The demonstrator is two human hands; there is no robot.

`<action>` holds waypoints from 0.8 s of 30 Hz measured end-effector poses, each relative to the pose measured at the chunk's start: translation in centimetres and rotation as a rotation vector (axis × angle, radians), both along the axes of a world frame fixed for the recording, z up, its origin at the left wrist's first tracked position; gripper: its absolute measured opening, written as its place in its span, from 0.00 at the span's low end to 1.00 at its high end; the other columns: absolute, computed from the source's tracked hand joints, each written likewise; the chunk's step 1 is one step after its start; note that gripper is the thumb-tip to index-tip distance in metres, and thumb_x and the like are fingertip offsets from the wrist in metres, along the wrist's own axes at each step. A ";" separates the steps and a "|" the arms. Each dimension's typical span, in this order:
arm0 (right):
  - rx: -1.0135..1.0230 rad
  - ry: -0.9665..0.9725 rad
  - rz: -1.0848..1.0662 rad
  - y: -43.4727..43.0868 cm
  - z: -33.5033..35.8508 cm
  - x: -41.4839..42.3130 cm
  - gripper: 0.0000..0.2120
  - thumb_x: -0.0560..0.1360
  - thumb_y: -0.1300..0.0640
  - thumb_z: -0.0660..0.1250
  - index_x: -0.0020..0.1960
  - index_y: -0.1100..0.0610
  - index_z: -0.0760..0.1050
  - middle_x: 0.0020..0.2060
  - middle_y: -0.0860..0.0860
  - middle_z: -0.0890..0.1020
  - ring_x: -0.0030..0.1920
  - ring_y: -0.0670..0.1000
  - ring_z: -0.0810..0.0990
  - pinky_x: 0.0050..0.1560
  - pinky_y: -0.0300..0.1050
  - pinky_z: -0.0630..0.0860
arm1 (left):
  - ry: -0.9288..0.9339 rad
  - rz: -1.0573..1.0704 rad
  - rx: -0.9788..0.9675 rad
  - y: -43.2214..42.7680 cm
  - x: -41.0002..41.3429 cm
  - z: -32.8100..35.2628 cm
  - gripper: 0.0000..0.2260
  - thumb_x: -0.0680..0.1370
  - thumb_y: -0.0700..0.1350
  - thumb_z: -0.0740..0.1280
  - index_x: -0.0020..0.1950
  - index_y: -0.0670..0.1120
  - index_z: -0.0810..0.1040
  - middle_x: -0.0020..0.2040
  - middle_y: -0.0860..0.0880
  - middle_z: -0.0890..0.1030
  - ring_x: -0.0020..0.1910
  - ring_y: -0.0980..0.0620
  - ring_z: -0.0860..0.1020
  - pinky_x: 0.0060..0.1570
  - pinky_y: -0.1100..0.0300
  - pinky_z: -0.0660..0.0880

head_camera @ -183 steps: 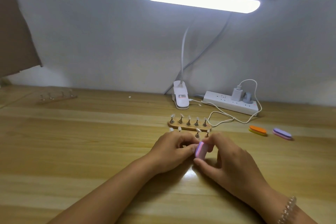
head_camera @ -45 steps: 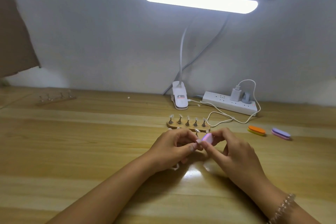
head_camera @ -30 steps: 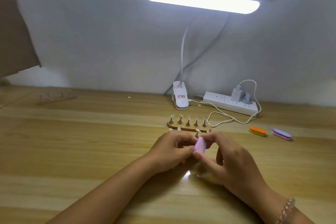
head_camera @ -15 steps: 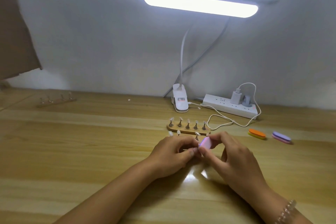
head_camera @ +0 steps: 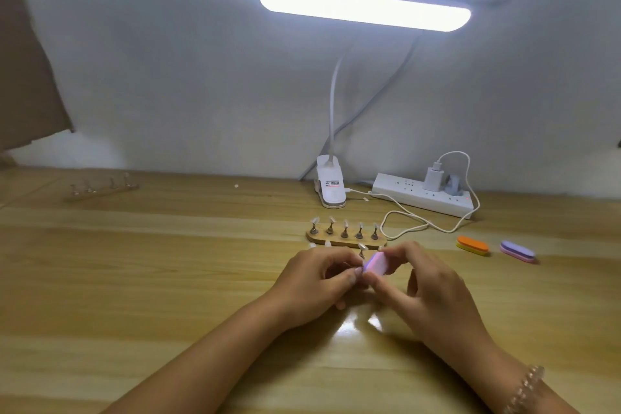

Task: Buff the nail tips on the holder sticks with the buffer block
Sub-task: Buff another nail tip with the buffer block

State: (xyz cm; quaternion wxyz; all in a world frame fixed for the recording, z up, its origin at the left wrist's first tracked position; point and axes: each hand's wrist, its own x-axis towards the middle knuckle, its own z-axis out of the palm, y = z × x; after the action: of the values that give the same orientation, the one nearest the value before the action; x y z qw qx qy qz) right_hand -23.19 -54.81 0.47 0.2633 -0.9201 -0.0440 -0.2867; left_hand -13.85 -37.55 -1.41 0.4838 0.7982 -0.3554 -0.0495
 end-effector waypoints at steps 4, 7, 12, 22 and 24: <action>-0.075 -0.009 -0.003 0.2 -0.1 -0.1 0.18 0.71 0.32 0.65 0.50 0.45 0.74 0.43 0.38 0.77 0.34 0.32 0.70 0.32 0.34 0.62 | -0.008 -0.037 -0.005 0.1 -0.1 0.0 0.06 0.80 0.45 0.66 0.50 0.51 0.82 0.40 0.54 0.83 0.29 0.53 0.77 0.37 0.60 0.72; -0.110 -0.005 0.024 0.6 0.0 -0.3 0.18 0.71 0.33 0.65 0.50 0.45 0.75 0.42 0.37 0.77 0.36 0.30 0.71 0.32 0.29 0.59 | -0.007 -0.054 -0.004 0.1 0.1 0.1 0.06 0.80 0.44 0.65 0.51 0.51 0.82 0.41 0.49 0.84 0.30 0.52 0.77 0.37 0.58 0.74; -0.031 -0.003 -0.034 -0.1 -0.1 0.2 0.16 0.71 0.36 0.67 0.51 0.45 0.75 0.44 0.38 0.79 0.34 0.34 0.71 0.35 0.37 0.66 | 0.021 -0.057 -0.024 0.0 0.0 0.0 0.06 0.80 0.45 0.66 0.51 0.49 0.83 0.42 0.51 0.83 0.39 0.37 0.80 0.37 0.56 0.75; -0.048 0.022 0.018 0.0 -0.1 -0.1 0.16 0.70 0.36 0.68 0.52 0.45 0.76 0.43 0.38 0.79 0.33 0.39 0.73 0.33 0.36 0.65 | 0.030 -0.056 -0.031 0.1 0.2 -0.2 0.06 0.80 0.45 0.65 0.51 0.49 0.83 0.40 0.49 0.82 0.33 0.49 0.77 0.35 0.59 0.73; -0.066 0.028 0.058 0.3 -0.1 -0.4 0.18 0.69 0.34 0.66 0.51 0.44 0.75 0.43 0.37 0.78 0.33 0.39 0.73 0.32 0.35 0.65 | 0.039 -0.057 -0.034 0.1 0.3 -0.2 0.07 0.81 0.44 0.65 0.53 0.50 0.83 0.41 0.48 0.83 0.33 0.51 0.76 0.34 0.59 0.73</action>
State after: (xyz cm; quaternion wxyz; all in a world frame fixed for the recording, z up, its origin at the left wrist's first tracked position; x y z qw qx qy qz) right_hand -23.55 -54.48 0.41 0.2417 -0.9305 -0.0763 -0.2645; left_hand -13.60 -37.48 -1.60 0.5025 0.7785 -0.3691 -0.0729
